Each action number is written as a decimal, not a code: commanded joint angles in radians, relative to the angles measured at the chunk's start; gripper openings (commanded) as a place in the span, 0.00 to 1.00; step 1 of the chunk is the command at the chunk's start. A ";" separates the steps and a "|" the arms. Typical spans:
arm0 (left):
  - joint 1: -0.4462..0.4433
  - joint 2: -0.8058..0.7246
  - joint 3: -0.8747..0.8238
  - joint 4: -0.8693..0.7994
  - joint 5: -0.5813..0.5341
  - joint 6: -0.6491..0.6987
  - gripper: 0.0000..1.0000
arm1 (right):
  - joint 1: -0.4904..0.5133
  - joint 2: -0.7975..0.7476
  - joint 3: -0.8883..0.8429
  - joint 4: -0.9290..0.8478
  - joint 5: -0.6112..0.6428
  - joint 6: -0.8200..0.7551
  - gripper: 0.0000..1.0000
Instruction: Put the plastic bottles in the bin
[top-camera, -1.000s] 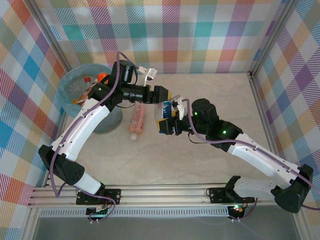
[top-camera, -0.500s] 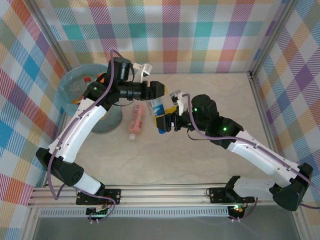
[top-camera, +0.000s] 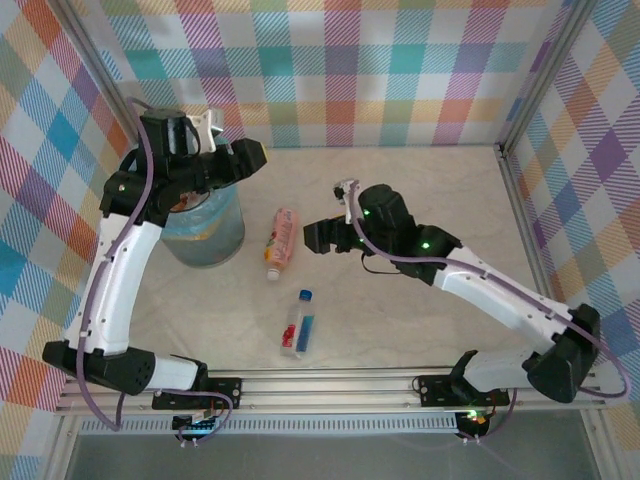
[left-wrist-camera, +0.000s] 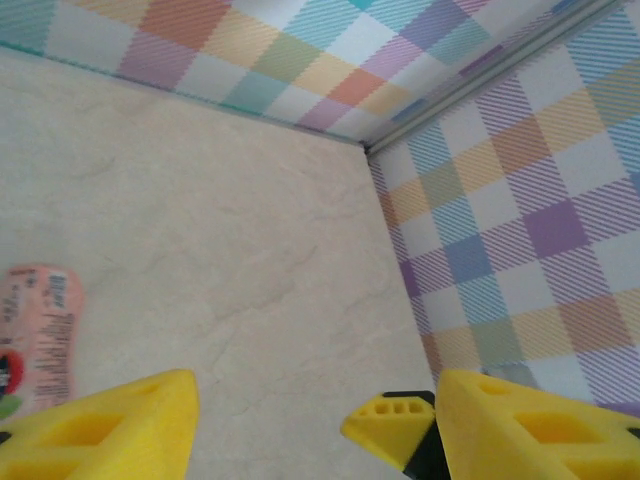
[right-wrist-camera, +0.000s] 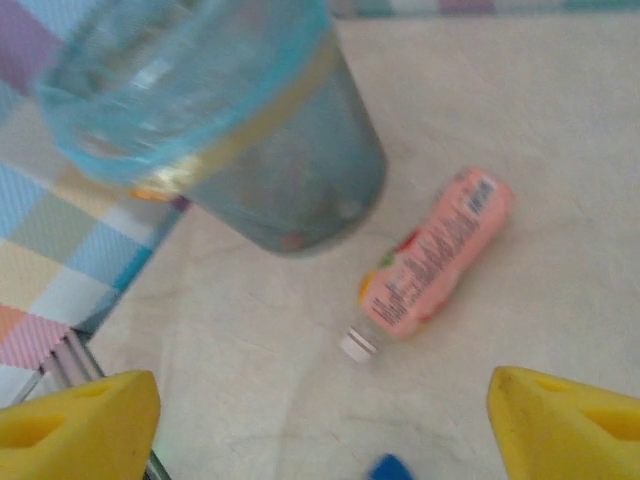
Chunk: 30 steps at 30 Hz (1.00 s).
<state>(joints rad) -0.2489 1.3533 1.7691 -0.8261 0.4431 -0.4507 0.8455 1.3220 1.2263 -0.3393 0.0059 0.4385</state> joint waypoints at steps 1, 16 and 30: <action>0.003 -0.054 -0.056 -0.059 -0.095 0.040 0.65 | 0.004 0.056 -0.014 -0.108 0.037 0.059 0.87; 0.003 -0.178 -0.318 -0.094 -0.250 0.083 0.67 | 0.423 0.490 0.283 -0.757 0.003 0.372 0.99; 0.007 -0.263 -0.347 -0.118 -0.293 0.139 0.69 | 0.471 0.629 0.252 -0.915 0.073 0.506 1.00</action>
<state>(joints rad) -0.2481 1.0966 1.4364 -0.9405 0.1658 -0.3397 1.3186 1.9354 1.5127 -1.2091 0.0792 0.8989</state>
